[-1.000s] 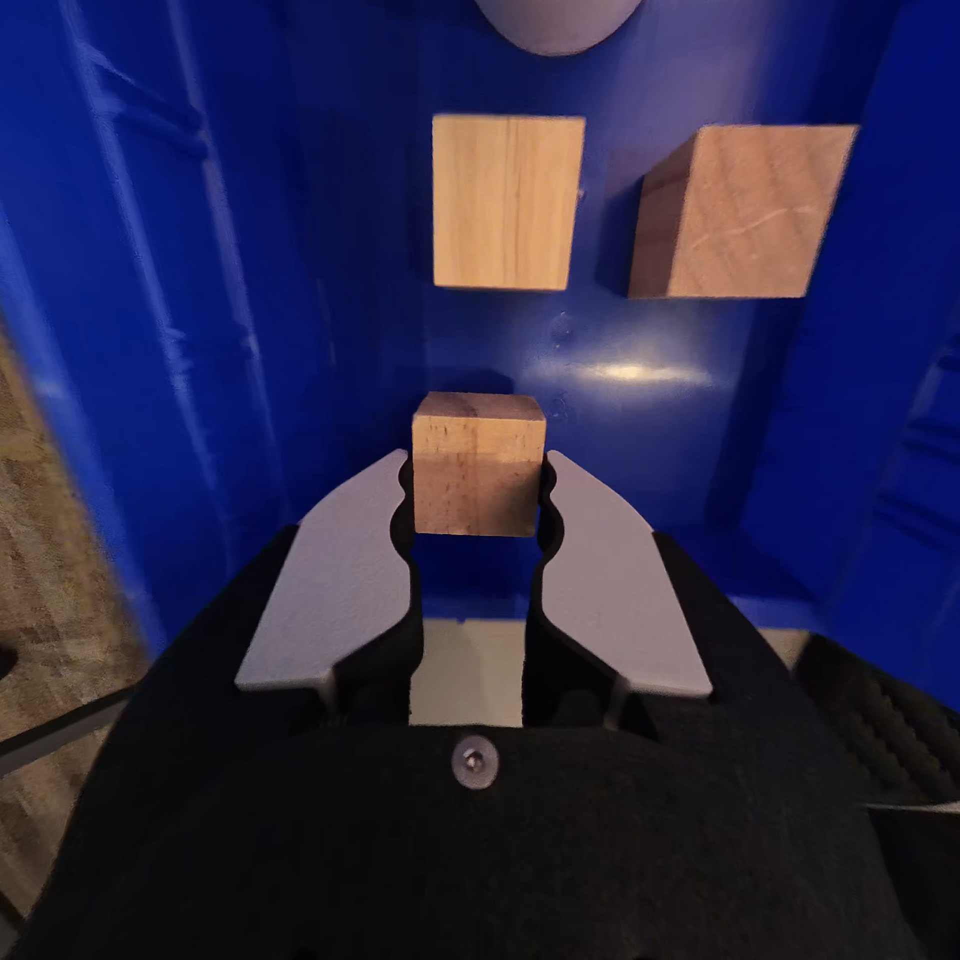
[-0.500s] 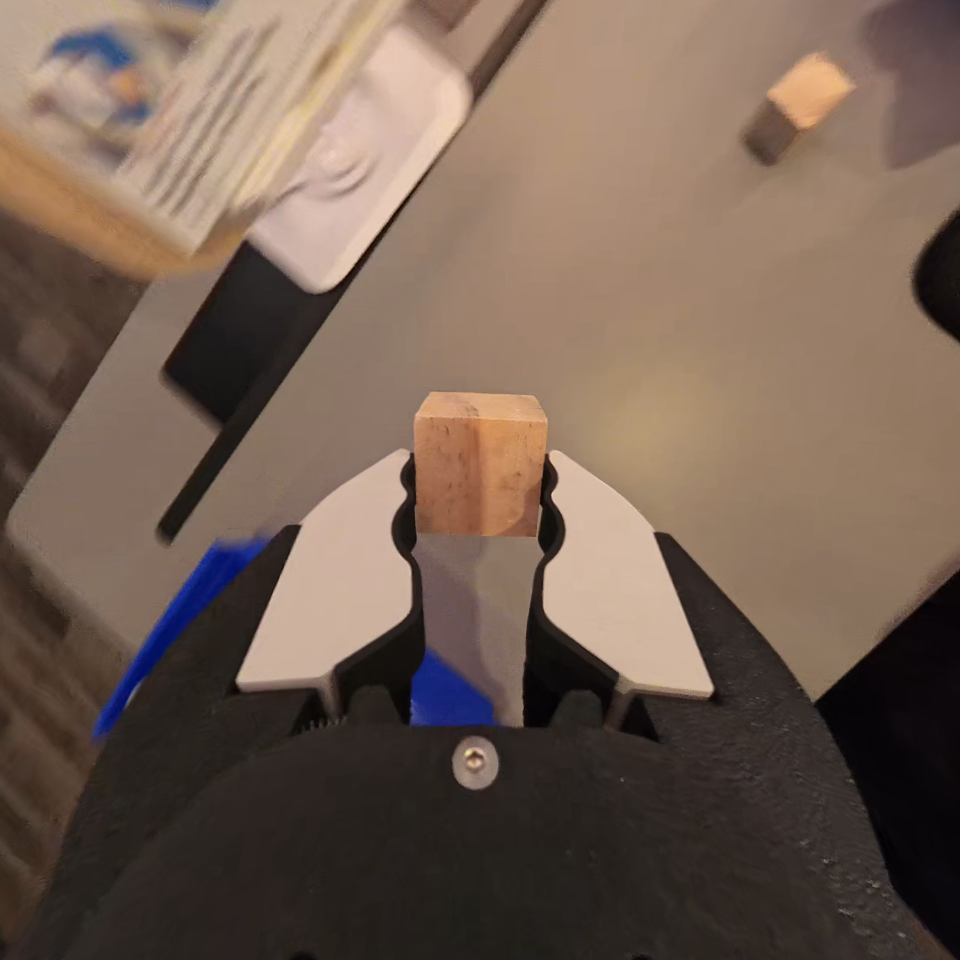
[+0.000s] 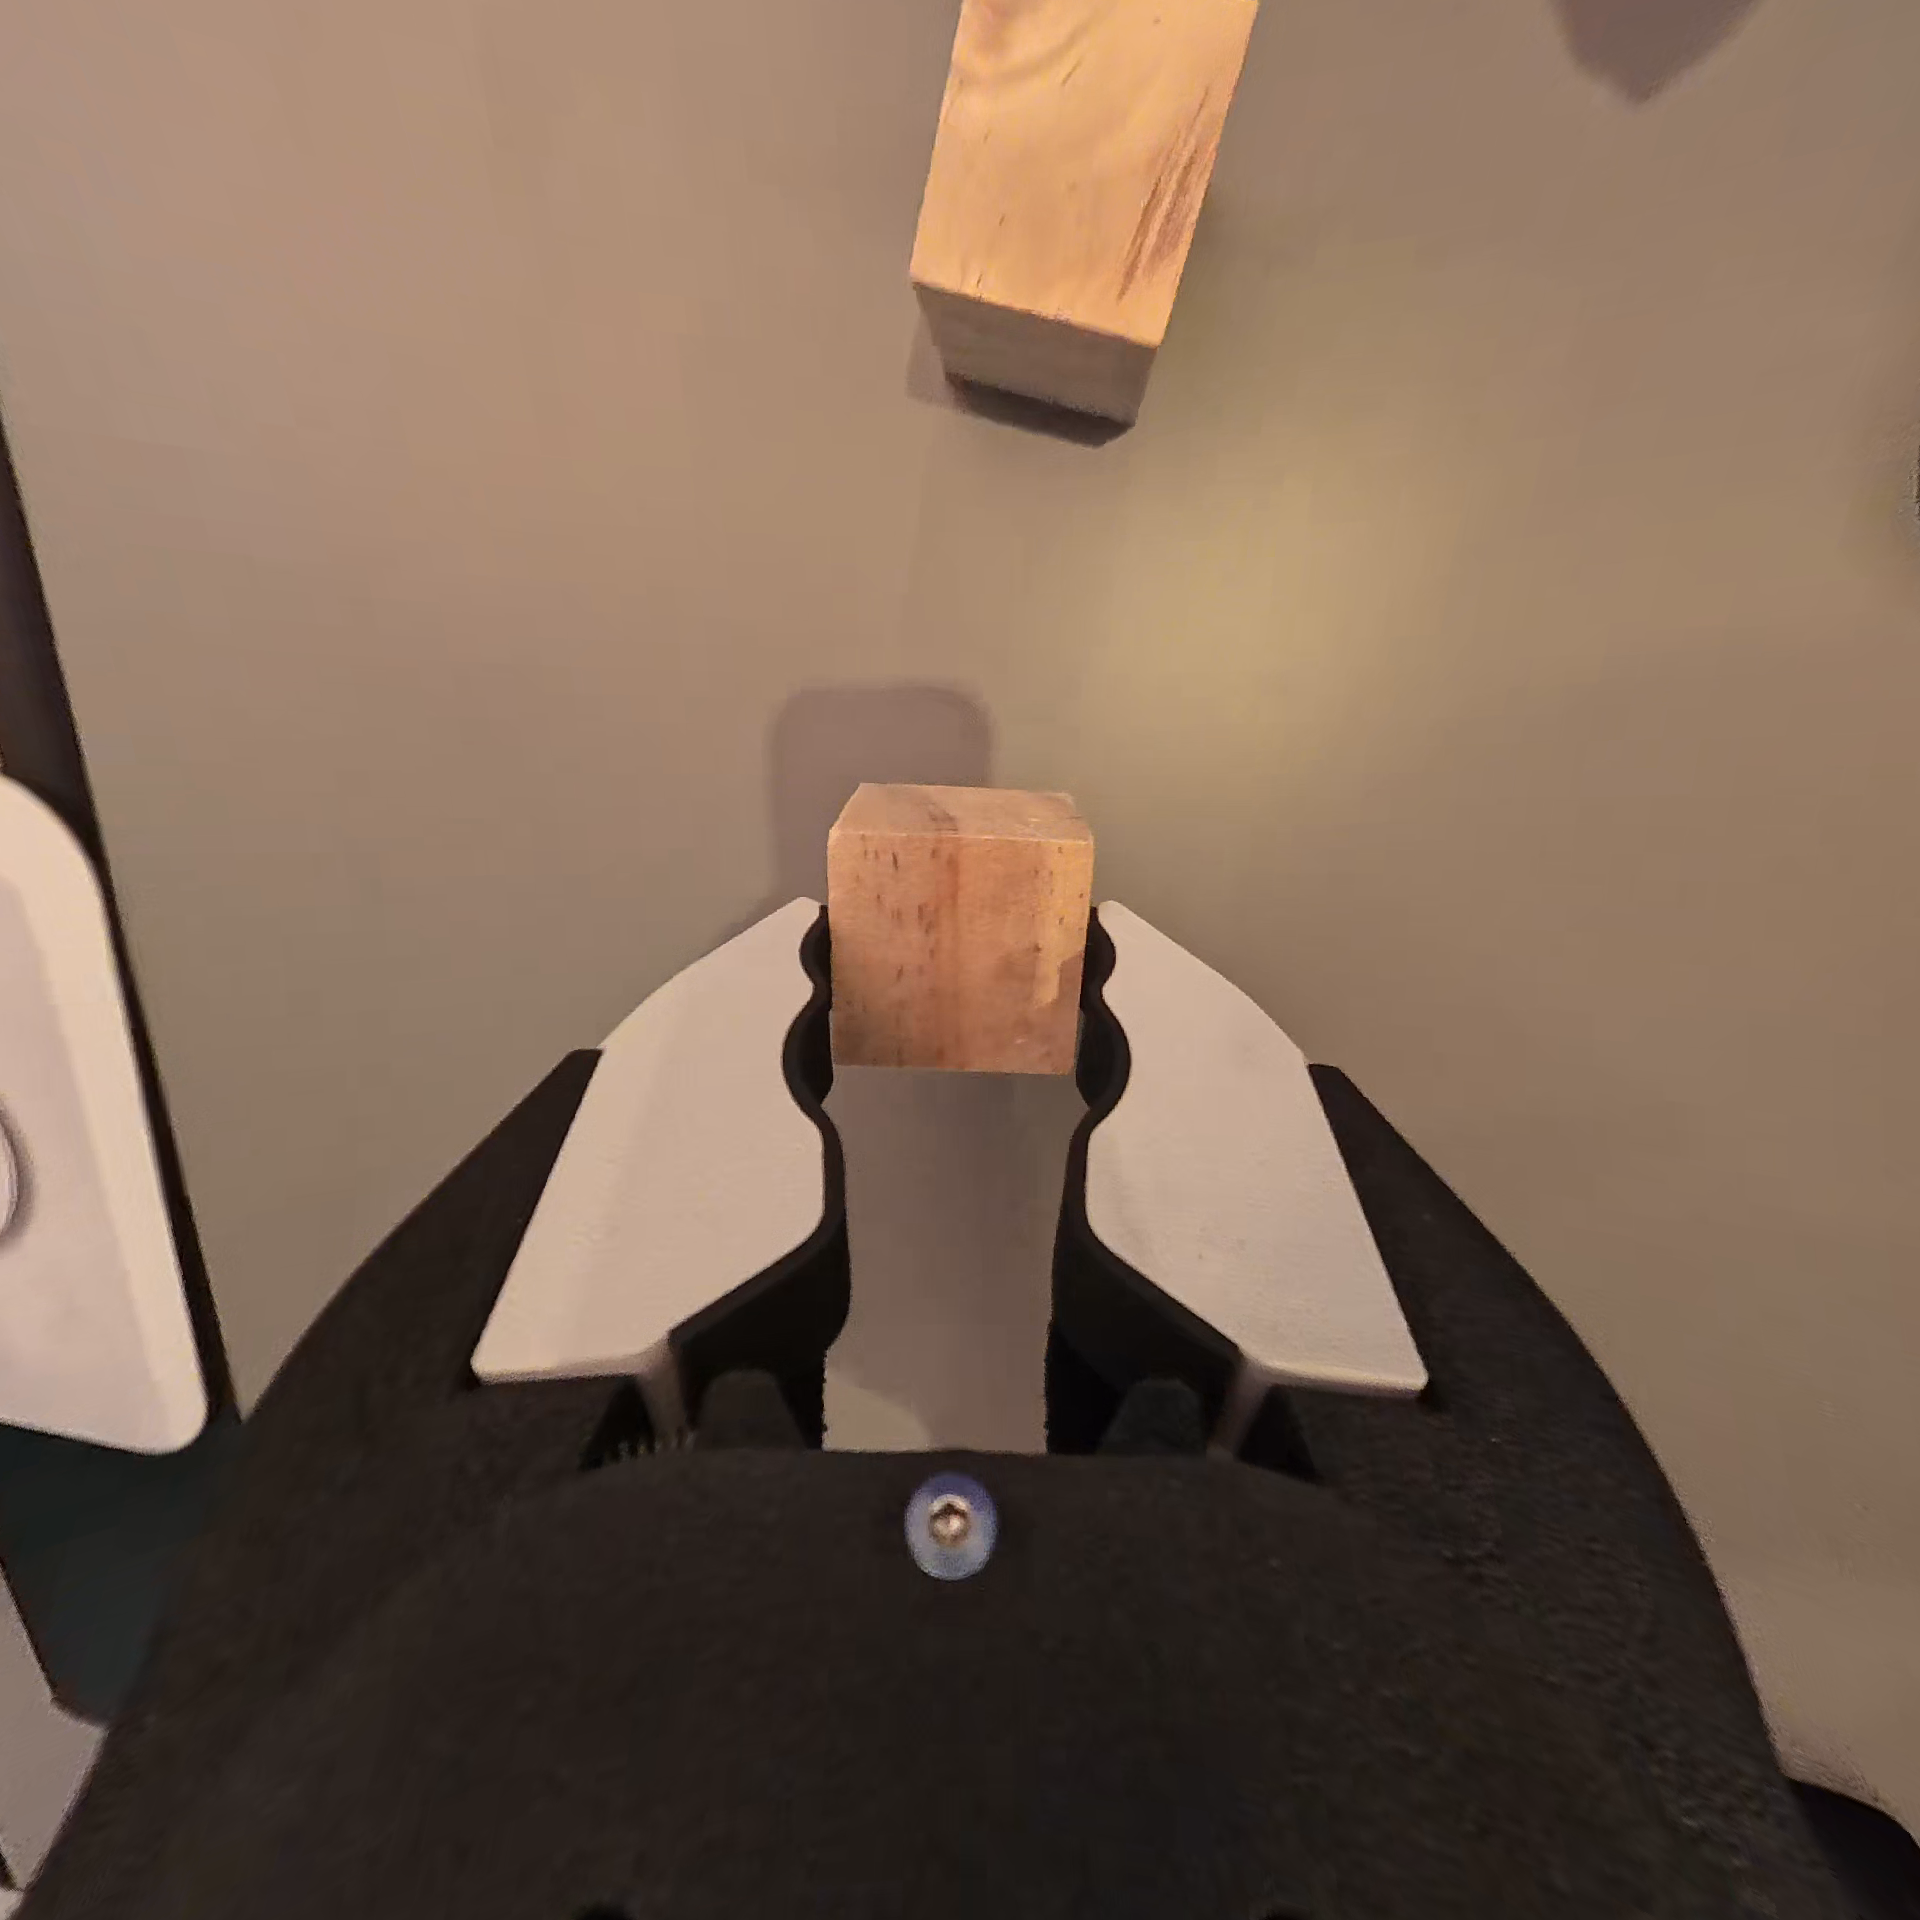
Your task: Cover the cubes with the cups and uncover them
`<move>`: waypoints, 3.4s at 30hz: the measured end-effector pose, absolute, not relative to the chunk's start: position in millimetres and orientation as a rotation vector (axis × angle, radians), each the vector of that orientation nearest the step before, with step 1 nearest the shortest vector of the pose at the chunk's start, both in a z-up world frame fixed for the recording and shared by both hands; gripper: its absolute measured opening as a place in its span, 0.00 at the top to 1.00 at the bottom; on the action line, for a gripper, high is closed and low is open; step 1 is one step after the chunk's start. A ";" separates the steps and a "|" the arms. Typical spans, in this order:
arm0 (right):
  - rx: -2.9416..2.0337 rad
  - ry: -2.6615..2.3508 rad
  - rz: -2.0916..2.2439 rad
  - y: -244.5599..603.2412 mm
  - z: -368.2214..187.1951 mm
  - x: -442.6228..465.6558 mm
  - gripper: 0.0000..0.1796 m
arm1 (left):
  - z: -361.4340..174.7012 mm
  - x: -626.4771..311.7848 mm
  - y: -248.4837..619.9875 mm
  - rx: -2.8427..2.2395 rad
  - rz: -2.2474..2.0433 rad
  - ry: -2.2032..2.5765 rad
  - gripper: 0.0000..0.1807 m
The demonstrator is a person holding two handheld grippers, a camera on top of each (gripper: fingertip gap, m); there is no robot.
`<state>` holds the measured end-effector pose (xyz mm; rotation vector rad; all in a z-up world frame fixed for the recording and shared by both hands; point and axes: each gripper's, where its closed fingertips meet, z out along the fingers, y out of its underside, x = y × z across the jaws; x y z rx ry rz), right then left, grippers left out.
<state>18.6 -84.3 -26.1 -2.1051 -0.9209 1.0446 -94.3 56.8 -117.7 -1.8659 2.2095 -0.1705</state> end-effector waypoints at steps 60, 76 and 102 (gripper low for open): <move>-2.165 -0.905 1.139 -80.4 -40.0 15.2 0.98 | -114.6 -637.5 168.1 -2.808 0.101 0.308 0.64; -2.133 -0.909 1.131 -82.6 -34.3 18.7 0.98 | -138.5 -647.7 164.5 -2.827 0.150 0.381 0.75; -2.173 -0.926 1.124 -87.5 -36.2 12.2 0.98 | -47.4 -238.5 76.1 -1.707 -0.120 1.977 0.75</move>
